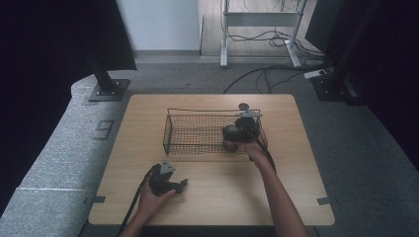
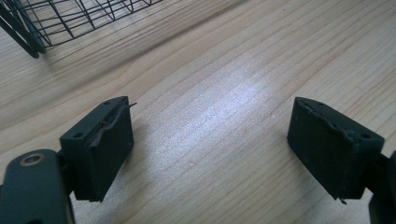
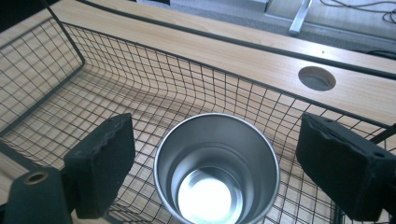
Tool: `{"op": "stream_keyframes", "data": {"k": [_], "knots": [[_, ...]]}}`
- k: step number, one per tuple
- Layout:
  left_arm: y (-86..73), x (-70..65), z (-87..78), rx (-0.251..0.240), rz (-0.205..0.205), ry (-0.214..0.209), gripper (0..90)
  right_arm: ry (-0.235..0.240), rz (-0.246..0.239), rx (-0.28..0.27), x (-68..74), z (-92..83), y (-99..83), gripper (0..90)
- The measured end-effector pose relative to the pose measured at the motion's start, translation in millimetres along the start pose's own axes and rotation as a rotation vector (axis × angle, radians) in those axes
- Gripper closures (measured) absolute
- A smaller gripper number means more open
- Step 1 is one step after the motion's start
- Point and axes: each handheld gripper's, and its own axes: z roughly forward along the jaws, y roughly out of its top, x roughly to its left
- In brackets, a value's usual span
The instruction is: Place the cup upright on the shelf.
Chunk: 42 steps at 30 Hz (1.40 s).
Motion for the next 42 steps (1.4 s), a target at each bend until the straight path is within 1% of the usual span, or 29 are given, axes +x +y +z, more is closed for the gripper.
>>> {"op": "stream_keyframes", "data": {"k": [8, 12, 20, 24, 29, 34, 42], "knots": [[0.0, 0.0, 0.0, 0.000, 0.000, 0.000, 14.4, 0.033, 0.019, -0.037, -3.5, -14.2, -11.2, 12.8], [0.0, -0.1, 0.2, -0.002, -0.002, 0.000, 14.4, 0.050, 0.030, -0.058, -8.7, -21.8, -21.0, 13.2], [0.0, 0.1, -0.1, 0.001, 0.002, 0.000, 14.4, 0.061, 0.029, -0.076, -14.7, -37.6, -43.4, 13.9], [0.0, 0.1, 0.0, 0.001, 0.002, -0.001, 14.4, 0.053, 0.030, -0.086, -16.5, -43.3, -59.3, 15.0], [0.0, 0.1, -0.1, 0.001, 0.002, -0.001, 14.4, 0.058, 0.025, -0.082, -17.2, -53.4, -78.6, 15.6], [0.0, 0.0, 0.0, 0.000, 0.001, 0.000, 14.4, 0.047, 0.024, -0.092, -16.9, -64.2, -94.1, 16.8], [0.0, 0.1, 0.0, 0.000, 0.002, 0.000, 14.4, 0.058, 0.018, -0.061, -14.8, -71.6, -119.4, 17.3]]}}
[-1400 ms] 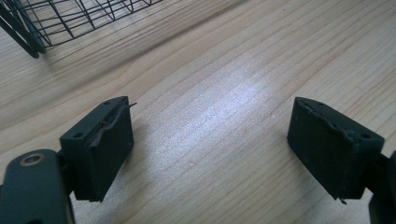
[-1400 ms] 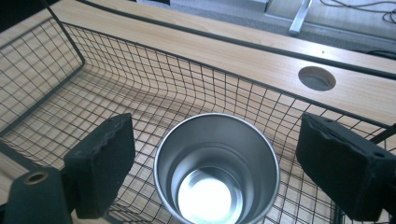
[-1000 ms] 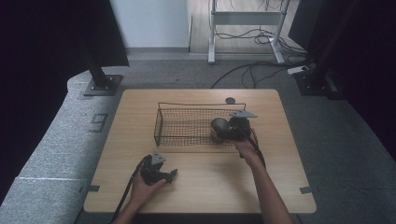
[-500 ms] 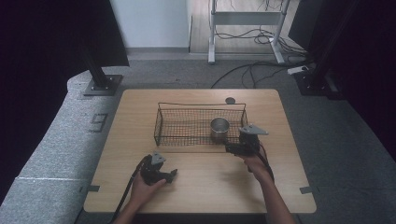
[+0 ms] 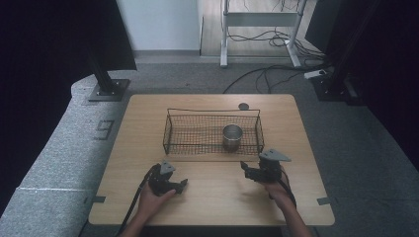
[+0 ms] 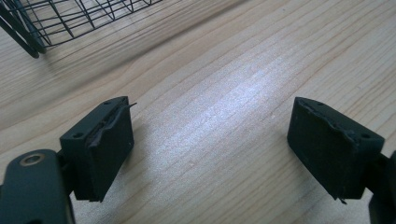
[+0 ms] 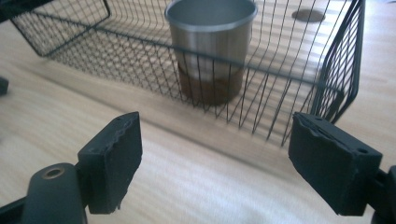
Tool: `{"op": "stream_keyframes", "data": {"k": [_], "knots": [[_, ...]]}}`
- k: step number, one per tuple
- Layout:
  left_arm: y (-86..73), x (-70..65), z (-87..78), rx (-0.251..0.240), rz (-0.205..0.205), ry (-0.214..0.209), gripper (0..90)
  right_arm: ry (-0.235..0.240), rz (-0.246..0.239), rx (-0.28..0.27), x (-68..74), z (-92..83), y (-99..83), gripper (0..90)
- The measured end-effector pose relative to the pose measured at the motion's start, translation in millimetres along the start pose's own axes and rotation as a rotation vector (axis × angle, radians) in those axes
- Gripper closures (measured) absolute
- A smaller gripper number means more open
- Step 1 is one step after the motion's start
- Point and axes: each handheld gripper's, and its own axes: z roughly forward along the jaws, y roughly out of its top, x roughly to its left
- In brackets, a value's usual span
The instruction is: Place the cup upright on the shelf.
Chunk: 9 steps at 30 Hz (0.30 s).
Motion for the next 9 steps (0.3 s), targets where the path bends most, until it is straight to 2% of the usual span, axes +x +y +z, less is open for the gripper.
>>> {"op": "stream_keyframes", "data": {"k": [9], "knots": [[0.0, 0.0, 0.0, 0.000, 0.000, 0.000, 14.4, 0.008, 0.001, 0.010, 3.4, 3.2, -11.5, 17.2]]}}
